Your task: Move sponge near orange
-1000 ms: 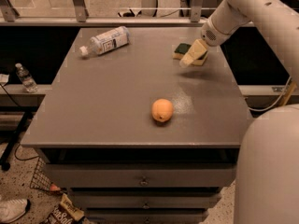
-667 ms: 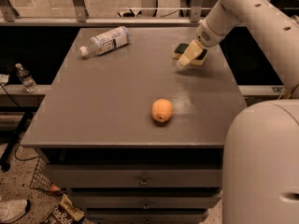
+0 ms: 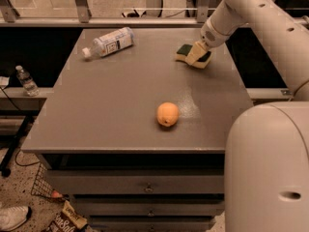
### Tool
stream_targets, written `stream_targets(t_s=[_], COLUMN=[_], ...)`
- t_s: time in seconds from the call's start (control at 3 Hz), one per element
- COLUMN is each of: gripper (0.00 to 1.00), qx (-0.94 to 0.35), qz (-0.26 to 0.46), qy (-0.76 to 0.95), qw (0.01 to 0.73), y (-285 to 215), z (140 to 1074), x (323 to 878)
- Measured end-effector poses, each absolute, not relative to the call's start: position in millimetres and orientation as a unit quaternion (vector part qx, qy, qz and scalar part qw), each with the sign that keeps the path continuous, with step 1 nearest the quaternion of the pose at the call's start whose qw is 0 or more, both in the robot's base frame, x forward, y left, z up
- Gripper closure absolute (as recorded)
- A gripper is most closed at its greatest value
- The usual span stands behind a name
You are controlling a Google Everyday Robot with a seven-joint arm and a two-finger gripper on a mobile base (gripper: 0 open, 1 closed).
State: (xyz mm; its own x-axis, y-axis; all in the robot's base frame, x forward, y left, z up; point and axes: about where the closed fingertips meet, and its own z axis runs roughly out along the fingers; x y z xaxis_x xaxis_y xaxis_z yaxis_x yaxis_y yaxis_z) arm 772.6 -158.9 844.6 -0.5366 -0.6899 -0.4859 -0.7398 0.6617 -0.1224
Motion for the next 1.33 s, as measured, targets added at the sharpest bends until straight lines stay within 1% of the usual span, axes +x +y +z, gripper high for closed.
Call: stream_targets(t_s=[0.33, 0.67, 1.0, 1.33], gripper=[0.78, 0.99, 1.00, 1.00], qx=[-0.418, -0.477, -0.528, -0.571], qz=[0.046, 0.025, 0.019, 0.052], qy=[0.868, 0.843, 0.824, 0.804], qw=[0.265, 0.247, 0.204, 0.156], y=[-155.7, -144.2, -140.8, -137.9], z=[856.6, 875.1, 882.7, 876.4], x=[771.0, 751.2, 716.7, 675.3])
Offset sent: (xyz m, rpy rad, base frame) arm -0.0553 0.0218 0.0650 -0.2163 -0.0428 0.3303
